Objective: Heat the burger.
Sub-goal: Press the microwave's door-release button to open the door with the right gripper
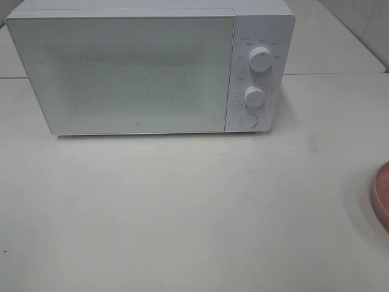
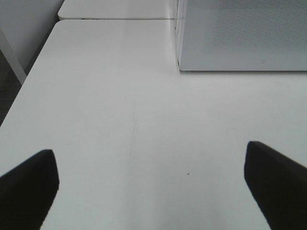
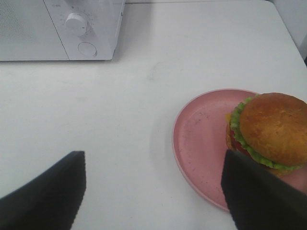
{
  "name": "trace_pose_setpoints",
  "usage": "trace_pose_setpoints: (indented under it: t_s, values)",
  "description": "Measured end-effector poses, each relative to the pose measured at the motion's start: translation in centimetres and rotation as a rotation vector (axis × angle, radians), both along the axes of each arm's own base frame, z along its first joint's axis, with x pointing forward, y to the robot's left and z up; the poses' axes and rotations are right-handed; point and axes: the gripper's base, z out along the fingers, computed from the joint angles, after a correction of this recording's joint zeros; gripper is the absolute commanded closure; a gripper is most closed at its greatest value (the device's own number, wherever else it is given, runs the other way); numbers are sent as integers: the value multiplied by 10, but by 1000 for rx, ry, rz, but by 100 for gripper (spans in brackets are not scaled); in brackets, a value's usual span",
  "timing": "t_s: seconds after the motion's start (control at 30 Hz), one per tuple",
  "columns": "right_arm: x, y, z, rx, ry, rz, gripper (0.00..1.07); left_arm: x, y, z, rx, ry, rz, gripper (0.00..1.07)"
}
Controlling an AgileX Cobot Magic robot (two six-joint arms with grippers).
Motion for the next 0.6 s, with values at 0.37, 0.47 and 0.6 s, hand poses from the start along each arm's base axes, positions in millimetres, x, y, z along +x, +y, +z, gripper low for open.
trace_pose_setpoints:
  t_s: [0.37, 0.47, 0.6]
  values:
    - [45, 2, -2, 1, -23, 0, 32, 0, 0, 0, 0, 0, 0, 6]
    - [55, 3, -7, 1, -26, 0, 32, 0, 0, 0, 0, 0, 0, 6]
    - [68, 4, -14, 1, -28, 0, 32, 0, 0, 0, 0, 0, 0, 6]
